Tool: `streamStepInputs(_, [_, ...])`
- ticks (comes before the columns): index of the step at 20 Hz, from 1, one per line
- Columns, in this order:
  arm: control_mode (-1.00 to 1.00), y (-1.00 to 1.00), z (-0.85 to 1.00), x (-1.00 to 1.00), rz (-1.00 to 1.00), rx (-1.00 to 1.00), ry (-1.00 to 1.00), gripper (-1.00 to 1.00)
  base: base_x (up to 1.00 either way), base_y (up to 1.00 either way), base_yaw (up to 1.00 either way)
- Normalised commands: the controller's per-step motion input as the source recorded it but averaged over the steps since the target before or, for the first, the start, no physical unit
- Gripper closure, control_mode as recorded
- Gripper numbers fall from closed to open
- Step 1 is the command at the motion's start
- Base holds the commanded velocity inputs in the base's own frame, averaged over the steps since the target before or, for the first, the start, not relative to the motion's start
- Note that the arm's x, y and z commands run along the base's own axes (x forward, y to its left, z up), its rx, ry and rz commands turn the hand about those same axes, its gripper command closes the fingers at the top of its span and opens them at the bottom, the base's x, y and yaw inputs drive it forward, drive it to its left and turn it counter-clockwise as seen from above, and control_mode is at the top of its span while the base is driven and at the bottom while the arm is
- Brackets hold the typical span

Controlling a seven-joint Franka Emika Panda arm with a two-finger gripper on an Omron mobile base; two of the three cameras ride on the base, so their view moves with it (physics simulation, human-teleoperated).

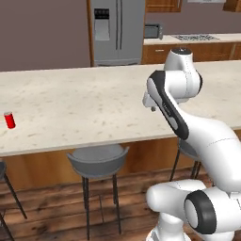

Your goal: Four empty soda cans are scattered around the kitchen. Gather all the cans and cluster them next to the stove for recycling.

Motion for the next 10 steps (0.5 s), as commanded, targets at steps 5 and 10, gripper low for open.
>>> streamStepInputs(5, [1.0,0.0,0.0,0.0,0.0,0.0,0.0,-1.0,-0.11,0.79,0.0])
streamStepInputs(10, [1.0,0.0,0.0,0.0,0.0,0.0,0.0,-1.0,-0.07,0.86,0.0])
